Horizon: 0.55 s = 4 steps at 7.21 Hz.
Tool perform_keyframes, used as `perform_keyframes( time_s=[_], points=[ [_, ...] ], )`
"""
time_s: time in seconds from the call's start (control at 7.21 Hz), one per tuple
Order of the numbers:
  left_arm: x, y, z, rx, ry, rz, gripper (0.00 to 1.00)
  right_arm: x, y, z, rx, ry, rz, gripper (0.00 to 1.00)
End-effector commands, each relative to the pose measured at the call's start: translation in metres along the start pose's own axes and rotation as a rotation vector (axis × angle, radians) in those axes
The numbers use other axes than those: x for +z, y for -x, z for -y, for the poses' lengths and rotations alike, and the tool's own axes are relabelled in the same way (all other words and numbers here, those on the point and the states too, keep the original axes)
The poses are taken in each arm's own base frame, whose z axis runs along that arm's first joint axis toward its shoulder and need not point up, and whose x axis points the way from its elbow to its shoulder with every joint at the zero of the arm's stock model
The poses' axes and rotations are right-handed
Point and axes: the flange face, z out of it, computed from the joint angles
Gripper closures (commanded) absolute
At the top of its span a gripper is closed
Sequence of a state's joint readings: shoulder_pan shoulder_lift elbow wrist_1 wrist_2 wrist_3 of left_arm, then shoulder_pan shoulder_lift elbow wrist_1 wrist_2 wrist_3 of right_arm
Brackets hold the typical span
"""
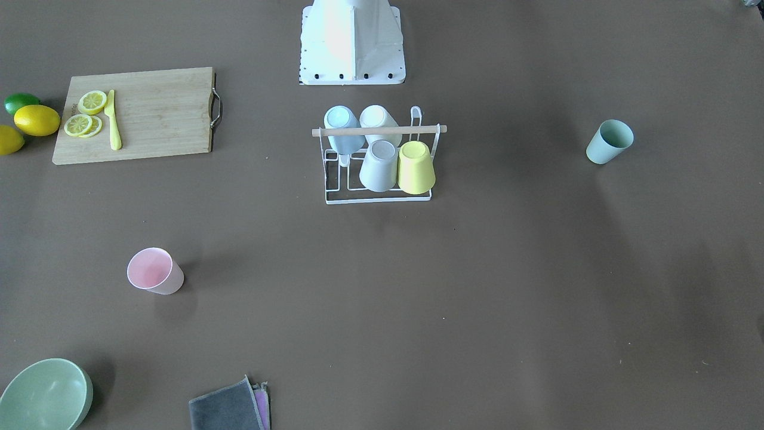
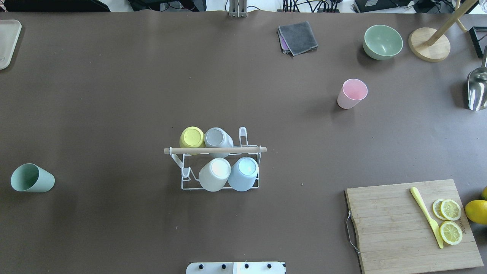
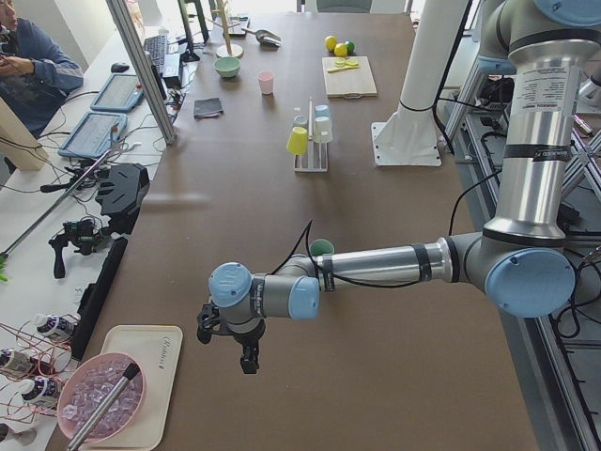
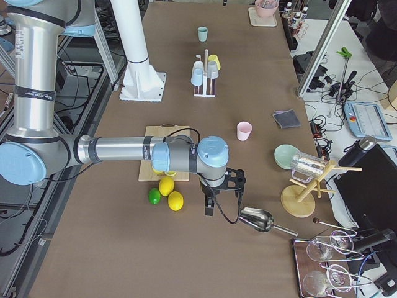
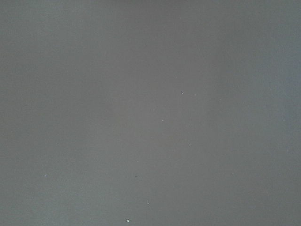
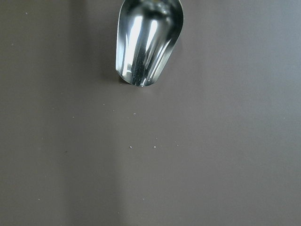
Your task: Place cup on cup holder
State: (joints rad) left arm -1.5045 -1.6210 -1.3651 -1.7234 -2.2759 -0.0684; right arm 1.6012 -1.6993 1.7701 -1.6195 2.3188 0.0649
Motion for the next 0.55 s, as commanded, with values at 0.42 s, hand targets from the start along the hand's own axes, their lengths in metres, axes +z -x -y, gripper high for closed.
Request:
perform_keyframes(
  time_s=[0.42],
  points=[
    [0.008, -0.073, 0.040, 0.023, 0.139, 0.012, 0.02, 0.000, 0.000, 0.000, 0.006, 0.000, -0.009, 0.00]
  ],
)
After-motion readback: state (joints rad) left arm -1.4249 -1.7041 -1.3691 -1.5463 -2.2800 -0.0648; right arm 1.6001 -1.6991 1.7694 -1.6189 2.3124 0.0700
